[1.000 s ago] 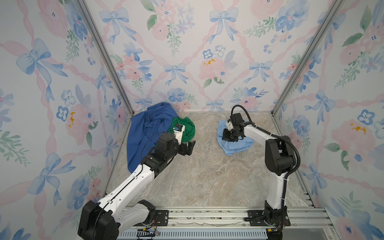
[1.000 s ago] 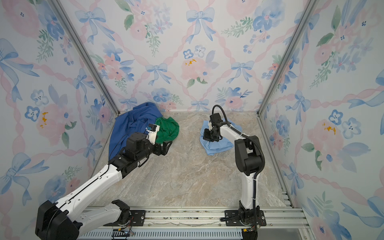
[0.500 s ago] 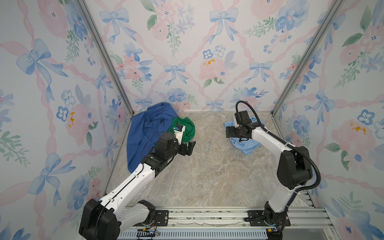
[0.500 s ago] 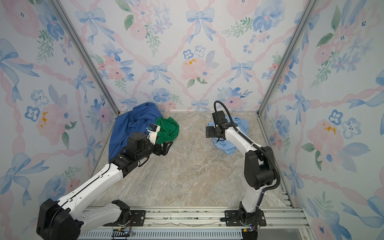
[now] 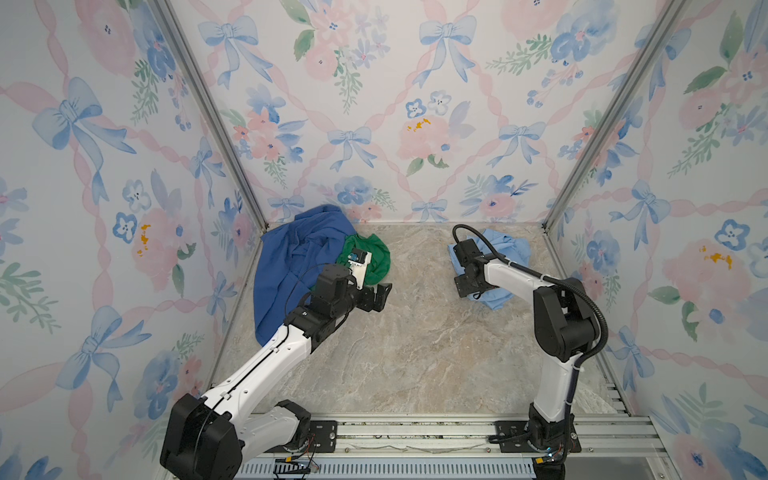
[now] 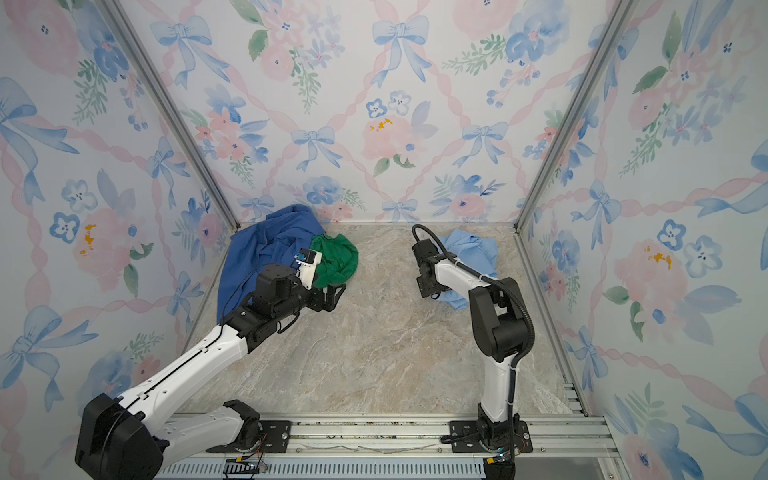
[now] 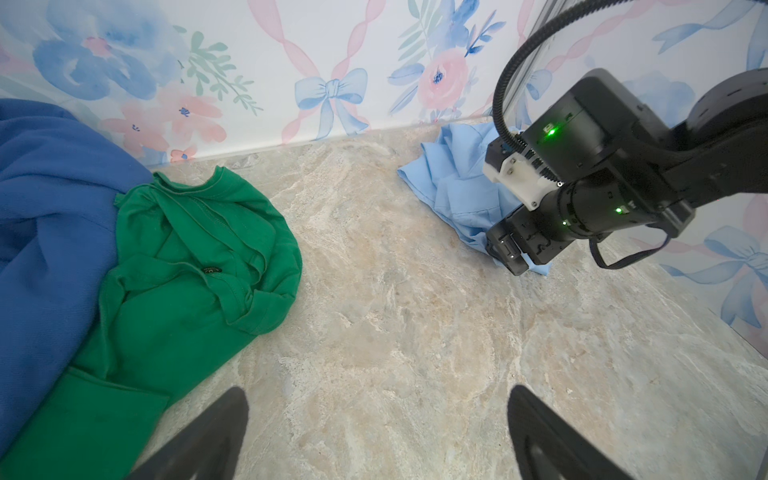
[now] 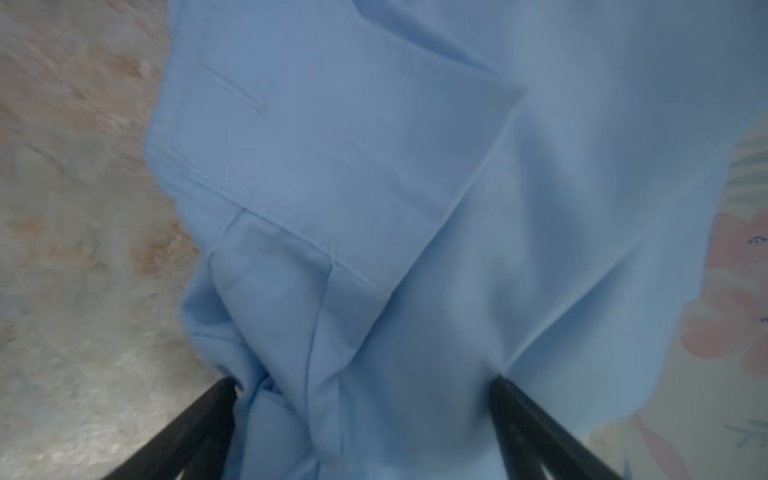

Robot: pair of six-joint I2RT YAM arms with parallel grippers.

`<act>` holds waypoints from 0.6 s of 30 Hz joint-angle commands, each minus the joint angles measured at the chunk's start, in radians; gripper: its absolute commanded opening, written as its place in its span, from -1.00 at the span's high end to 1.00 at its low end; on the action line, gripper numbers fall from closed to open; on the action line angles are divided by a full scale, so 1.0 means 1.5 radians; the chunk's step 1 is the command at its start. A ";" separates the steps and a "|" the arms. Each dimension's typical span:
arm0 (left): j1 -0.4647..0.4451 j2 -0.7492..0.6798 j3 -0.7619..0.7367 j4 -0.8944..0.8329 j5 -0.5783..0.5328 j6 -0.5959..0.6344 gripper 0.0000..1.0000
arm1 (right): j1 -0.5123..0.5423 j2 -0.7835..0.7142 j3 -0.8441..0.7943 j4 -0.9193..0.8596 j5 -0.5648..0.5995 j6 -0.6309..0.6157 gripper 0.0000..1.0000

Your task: Pick out a specific cloth from the pile

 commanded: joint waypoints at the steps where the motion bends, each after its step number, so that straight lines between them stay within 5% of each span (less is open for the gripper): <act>1: 0.008 -0.013 0.000 -0.001 0.004 -0.002 -0.96 | -0.041 0.049 0.069 -0.040 -0.056 -0.011 -0.94; 5: 0.013 -0.021 -0.001 -0.004 0.001 0.000 -0.96 | -0.085 0.093 0.114 -0.060 -0.155 -0.008 -0.81; 14: 0.026 -0.022 0.001 -0.007 -0.004 0.004 -0.96 | -0.189 0.090 0.182 -0.059 -0.452 0.062 1.00; 18: 0.027 -0.020 0.001 -0.007 -0.001 0.004 -0.96 | -0.226 0.070 0.208 -0.055 -0.621 0.119 1.00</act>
